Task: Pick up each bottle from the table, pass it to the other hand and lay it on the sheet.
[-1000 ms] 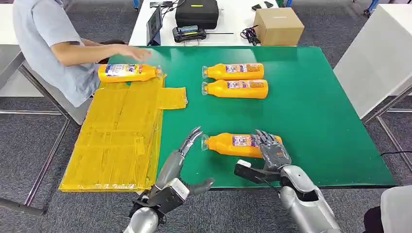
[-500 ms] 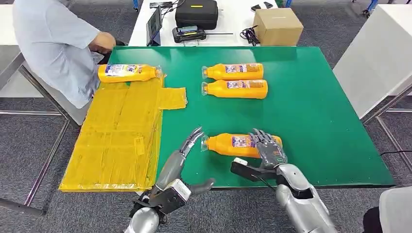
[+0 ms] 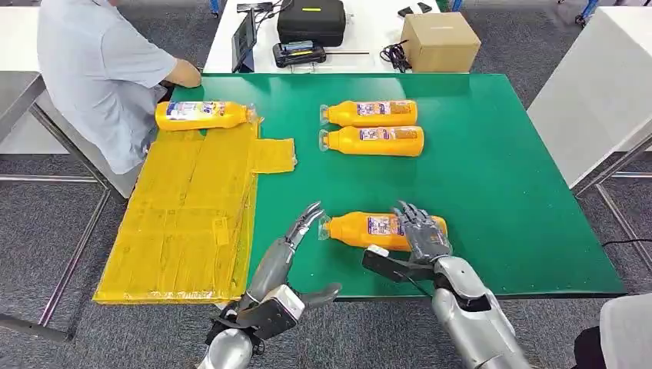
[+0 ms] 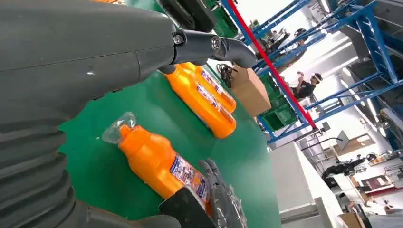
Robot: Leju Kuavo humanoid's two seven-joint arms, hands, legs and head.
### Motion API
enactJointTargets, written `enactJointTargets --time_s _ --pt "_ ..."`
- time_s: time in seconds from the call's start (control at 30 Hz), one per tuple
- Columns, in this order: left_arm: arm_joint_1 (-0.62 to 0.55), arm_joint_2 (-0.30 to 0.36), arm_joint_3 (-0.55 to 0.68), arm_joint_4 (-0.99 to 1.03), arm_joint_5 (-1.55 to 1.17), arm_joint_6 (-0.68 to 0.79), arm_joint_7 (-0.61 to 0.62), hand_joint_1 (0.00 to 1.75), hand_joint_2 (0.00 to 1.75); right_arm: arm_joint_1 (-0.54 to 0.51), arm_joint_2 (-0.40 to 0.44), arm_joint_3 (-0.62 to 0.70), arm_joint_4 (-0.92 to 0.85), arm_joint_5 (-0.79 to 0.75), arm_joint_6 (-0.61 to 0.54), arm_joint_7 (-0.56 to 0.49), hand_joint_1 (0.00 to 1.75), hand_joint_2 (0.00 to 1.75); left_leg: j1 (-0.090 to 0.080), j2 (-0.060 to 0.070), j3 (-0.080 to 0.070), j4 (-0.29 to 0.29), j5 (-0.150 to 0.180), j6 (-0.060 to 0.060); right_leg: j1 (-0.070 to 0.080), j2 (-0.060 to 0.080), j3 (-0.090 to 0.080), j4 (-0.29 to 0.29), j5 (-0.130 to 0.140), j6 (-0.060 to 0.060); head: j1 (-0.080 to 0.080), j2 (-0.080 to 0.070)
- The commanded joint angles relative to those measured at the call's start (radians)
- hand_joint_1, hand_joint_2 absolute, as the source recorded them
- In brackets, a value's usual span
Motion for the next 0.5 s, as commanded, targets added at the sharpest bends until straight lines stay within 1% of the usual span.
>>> enactJointTargets --time_s 0.03,0.1,0.27,0.3,0.33,0.37,0.5 --pt "-0.015 -0.003 -0.013 0.034 0.001 -0.008 0.006 0.0 1.75 -0.08 0.011 -0.034 0.182 0.044 -0.004 0.051 0.0 1.75 0.001 0.001 0.003 0.0 -0.001 -0.002 0.001 0.0 0.004 -0.001 -0.001 -0.002 0.0 0.0" --pt "-0.018 -0.003 -0.016 0.041 0.001 -0.009 0.007 0.0 1.75 -0.083 0.01 -0.061 0.207 0.012 0.017 0.036 0.0 1.75 0.001 0.0 0.004 0.0 -0.001 -0.002 0.002 -0.001 0.004 -0.001 -0.001 -0.002 0.0 0.0" --pt "-0.028 -0.003 -0.023 0.055 0.003 -0.011 0.007 0.0 1.75 -0.1 -0.009 -0.059 0.292 0.004 0.03 0.032 0.0 1.75 0.001 -0.001 0.004 -0.001 0.0 -0.001 0.001 -0.002 0.005 -0.001 0.0 -0.001 0.0 0.0" --pt "-0.028 -0.003 -0.023 0.055 0.003 -0.011 0.007 0.0 1.75 -0.1 -0.012 -0.06 0.299 0.001 0.035 0.03 0.1 1.75 0.001 -0.001 0.005 -0.001 -0.001 -0.002 0.002 -0.002 0.006 -0.002 -0.001 -0.002 0.0 0.0" --pt "-0.03 -0.003 -0.025 0.057 0.003 -0.014 0.008 0.0 1.75 -0.101 -0.012 -0.066 0.307 -0.01 0.042 0.023 1.03 1.75 0.001 -0.002 0.005 -0.001 -0.001 -0.001 0.002 -0.002 0.006 -0.002 0.0 -0.002 0.0 0.0" --pt "-0.033 -0.002 -0.027 0.06 0.006 -0.02 0.008 0.0 1.75 -0.102 -0.016 -0.075 0.32 -0.029 0.057 0.01 1.75 1.75 0.002 -0.002 0.007 -0.001 -0.001 -0.002 0.002 -0.002 0.007 -0.002 -0.001 -0.002 0.0 0.0" --pt "-0.042 -0.004 -0.031 0.071 0.008 -0.025 0.007 0.0 1.75 -0.106 -0.032 -0.075 0.352 -0.041 0.069 -0.011 1.75 1.75 0.002 -0.003 0.008 -0.001 0.0 -0.001 0.002 -0.004 0.009 -0.003 0.0 -0.002 0.0 0.0"
